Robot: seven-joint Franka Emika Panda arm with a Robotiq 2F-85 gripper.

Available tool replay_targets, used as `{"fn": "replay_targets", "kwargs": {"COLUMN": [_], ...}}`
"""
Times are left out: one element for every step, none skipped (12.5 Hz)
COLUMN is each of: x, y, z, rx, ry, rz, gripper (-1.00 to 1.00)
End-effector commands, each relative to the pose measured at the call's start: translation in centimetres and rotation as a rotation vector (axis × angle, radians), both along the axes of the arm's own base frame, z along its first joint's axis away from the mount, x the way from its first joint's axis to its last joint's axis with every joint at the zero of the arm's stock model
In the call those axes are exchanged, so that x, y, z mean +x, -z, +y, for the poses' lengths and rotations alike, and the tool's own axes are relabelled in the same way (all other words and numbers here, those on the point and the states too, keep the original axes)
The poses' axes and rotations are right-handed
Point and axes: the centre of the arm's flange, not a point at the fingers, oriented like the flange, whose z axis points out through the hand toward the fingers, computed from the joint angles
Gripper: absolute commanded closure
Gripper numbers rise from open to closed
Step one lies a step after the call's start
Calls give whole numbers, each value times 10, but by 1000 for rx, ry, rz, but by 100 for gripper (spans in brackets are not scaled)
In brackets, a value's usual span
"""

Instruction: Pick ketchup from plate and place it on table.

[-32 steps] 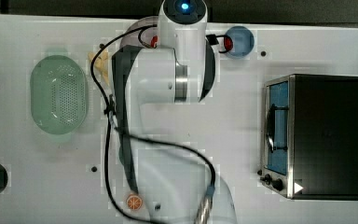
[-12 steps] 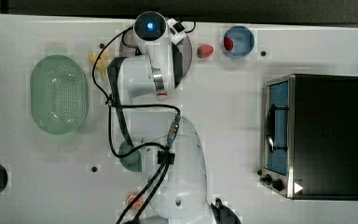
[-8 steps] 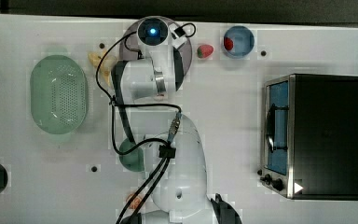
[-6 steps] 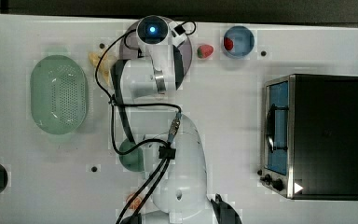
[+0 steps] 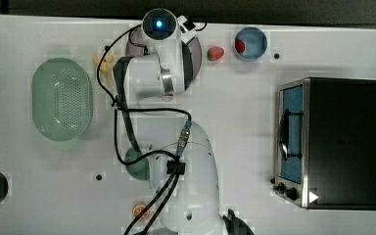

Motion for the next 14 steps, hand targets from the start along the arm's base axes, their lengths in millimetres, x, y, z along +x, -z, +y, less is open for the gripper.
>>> {"fn": "replay_targets", "kwargs": {"x": [20, 17, 13, 7, 0, -10, -22, -35, -49, -65, -81, -98, -115, -131], "y": [-136, -157, -177, -194, -207, -216, -224, -229, -232, -233, -233, -230, -225, -216], "z": [-16, -21, -27, -35, -44, -53, -63, -72, -82, -90, -96, -101, -104, -105], "rx": [-16, -22, -26, -21, 1, 35, 64, 72, 64, 57, 49, 41, 34, 29], "ry": [11, 18, 27, 43, 72, 109, 143, 166, 181, 193, 204, 214, 220, 223], "rz": [-116, -118, -128, -134, -133, -129, -121, -113, -103, -90, -76, -62, -53, -44], "gripper": [-19, -19, -19, -19, -19, -19, -19, -19, -19, -19, -19, -19, -19, -19]}}
